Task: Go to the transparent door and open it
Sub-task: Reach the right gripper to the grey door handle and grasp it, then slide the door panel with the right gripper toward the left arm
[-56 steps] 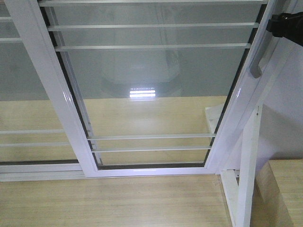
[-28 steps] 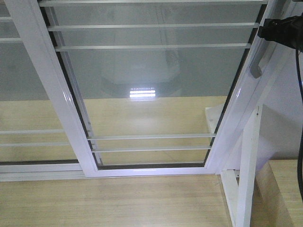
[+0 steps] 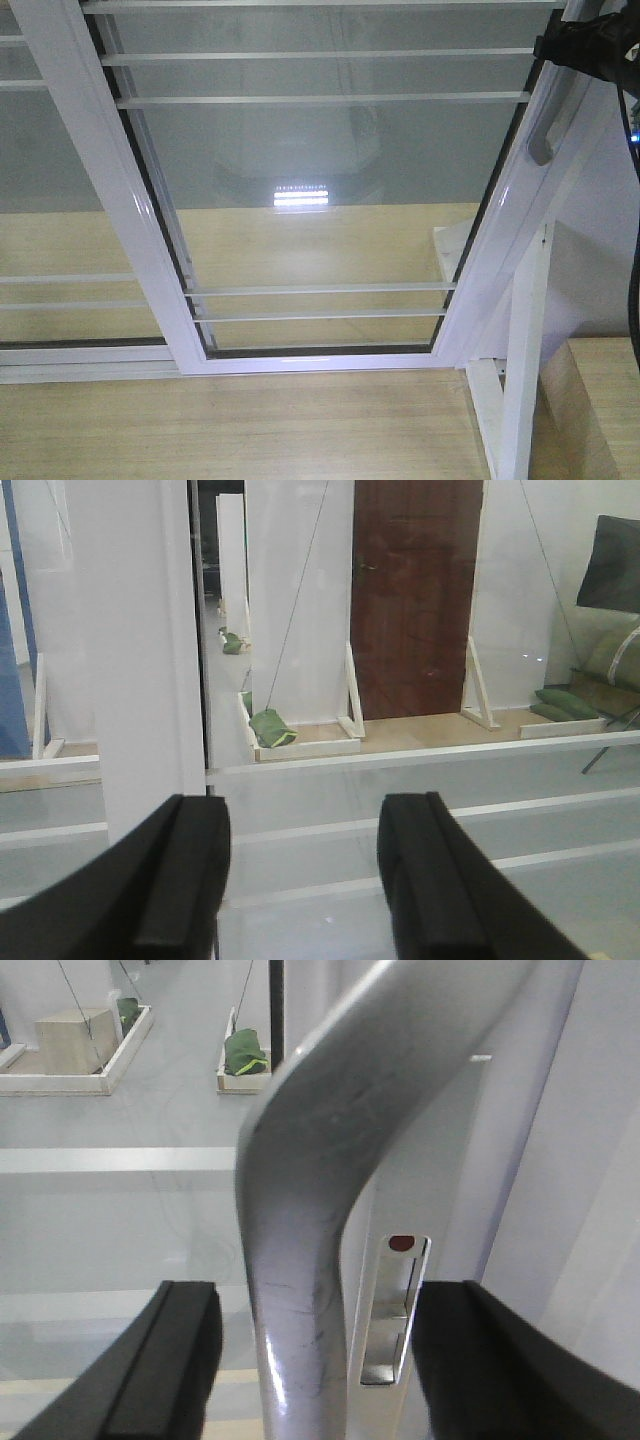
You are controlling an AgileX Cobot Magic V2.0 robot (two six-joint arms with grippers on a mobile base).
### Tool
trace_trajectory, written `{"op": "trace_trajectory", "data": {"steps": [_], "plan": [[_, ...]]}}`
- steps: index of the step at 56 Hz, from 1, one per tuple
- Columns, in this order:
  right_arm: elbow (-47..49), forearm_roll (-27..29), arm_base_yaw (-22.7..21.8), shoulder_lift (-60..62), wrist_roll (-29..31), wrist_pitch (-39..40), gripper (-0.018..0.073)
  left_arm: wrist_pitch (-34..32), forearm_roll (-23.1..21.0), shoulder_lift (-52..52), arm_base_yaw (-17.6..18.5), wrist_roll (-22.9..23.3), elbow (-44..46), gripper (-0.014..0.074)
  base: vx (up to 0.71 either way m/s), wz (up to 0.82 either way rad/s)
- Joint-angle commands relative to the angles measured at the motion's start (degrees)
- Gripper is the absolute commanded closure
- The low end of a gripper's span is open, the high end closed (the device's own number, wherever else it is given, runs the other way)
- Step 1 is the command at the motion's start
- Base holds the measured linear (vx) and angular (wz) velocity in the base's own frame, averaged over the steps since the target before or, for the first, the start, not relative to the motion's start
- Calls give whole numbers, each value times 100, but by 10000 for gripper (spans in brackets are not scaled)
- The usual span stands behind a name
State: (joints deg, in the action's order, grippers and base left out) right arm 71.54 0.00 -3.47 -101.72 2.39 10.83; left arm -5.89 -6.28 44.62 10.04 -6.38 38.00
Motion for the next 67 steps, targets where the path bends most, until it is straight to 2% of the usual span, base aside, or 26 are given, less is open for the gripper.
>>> {"op": "trace_trajectory", "data": {"steps": [1,13,53,67], "plan": [[212,-41,-6,277,11,440,254,-417,-4,-35,19,24,219,126,0,0],[212,-41,101,277,-187,383,571,-383,-4,-35,19,24,219,126,0,0],[212,-47,1554,277,-1,395,568,-372,-4,-35,19,24,219,126,0,0],[212,-48,1881,277,17,395,568,-372,-4,-35,19,24,219,126,0,0]]}}
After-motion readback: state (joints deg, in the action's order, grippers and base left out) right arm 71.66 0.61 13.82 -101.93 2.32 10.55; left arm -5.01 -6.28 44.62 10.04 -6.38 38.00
